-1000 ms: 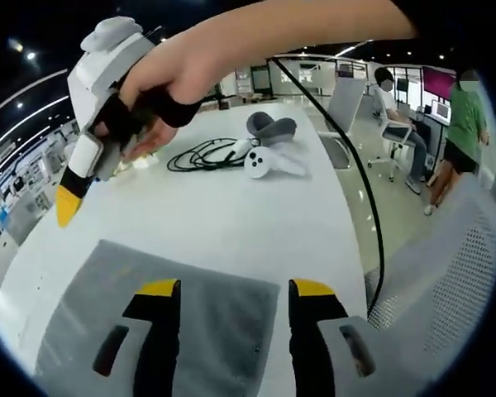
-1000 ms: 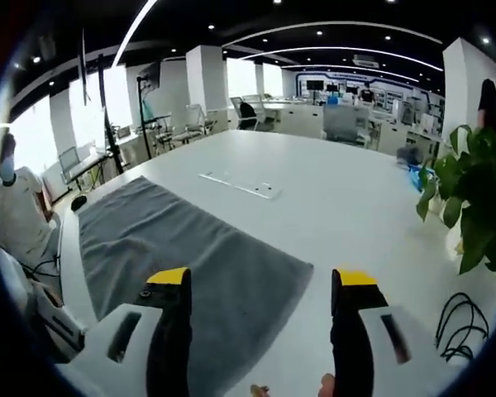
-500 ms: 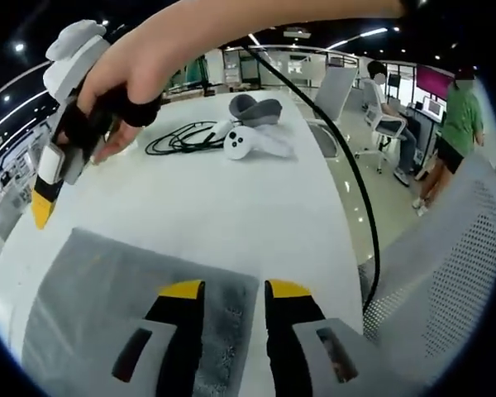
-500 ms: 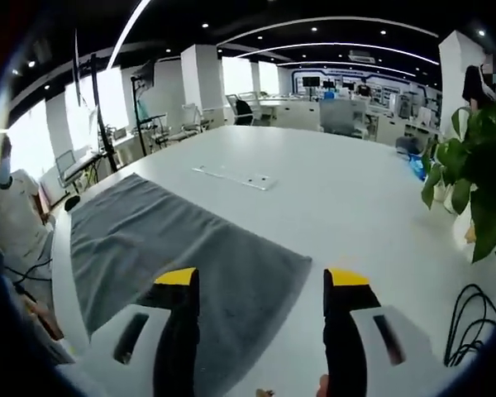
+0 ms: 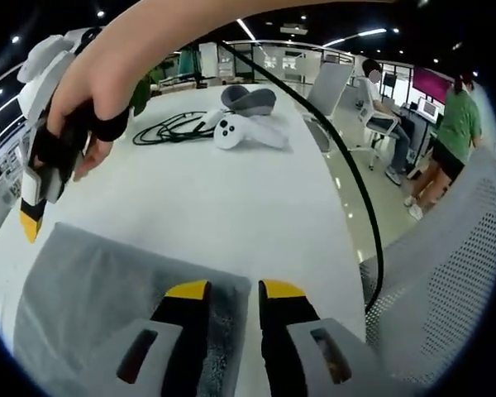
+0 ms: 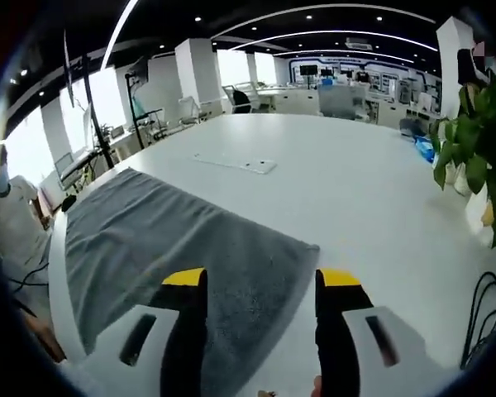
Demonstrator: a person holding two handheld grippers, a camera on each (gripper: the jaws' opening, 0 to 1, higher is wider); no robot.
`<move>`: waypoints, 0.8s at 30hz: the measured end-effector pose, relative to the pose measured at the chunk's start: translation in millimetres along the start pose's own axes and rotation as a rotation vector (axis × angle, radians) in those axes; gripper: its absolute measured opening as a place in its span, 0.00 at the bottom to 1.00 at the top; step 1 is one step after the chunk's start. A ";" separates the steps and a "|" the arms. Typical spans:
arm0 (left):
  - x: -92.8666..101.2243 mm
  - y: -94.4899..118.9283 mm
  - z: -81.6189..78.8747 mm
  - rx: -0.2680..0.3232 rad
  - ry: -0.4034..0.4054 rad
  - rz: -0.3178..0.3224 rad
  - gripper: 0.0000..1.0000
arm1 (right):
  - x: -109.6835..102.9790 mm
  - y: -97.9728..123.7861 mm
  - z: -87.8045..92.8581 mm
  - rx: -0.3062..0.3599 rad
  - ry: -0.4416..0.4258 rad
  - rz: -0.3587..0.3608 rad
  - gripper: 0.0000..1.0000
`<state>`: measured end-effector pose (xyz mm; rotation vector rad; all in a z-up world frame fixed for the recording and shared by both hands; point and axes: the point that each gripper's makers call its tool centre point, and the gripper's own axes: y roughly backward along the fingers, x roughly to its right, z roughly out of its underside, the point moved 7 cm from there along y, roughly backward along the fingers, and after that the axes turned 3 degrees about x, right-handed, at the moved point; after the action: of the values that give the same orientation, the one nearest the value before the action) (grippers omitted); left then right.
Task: Fold the towel on the table until its edges align and the towel forms a compact rectangular stack.
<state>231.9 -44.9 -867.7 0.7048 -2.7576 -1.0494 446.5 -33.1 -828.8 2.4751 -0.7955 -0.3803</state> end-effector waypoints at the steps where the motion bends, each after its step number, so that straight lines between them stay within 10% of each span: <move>1: -0.6 -1.0 0.6 -0.001 0.003 0.002 0.23 | 1.4 -1.3 0.9 -0.004 -0.003 0.002 0.51; 24: -2.3 -6.1 2.0 -0.005 -0.036 0.028 0.13 | 23.6 -28.2 27.2 -0.070 -0.137 0.134 0.20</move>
<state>235.8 -46.7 -873.0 0.6505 -2.7861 -1.0733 467.1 -38.0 -869.3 2.3354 -0.9804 -0.5234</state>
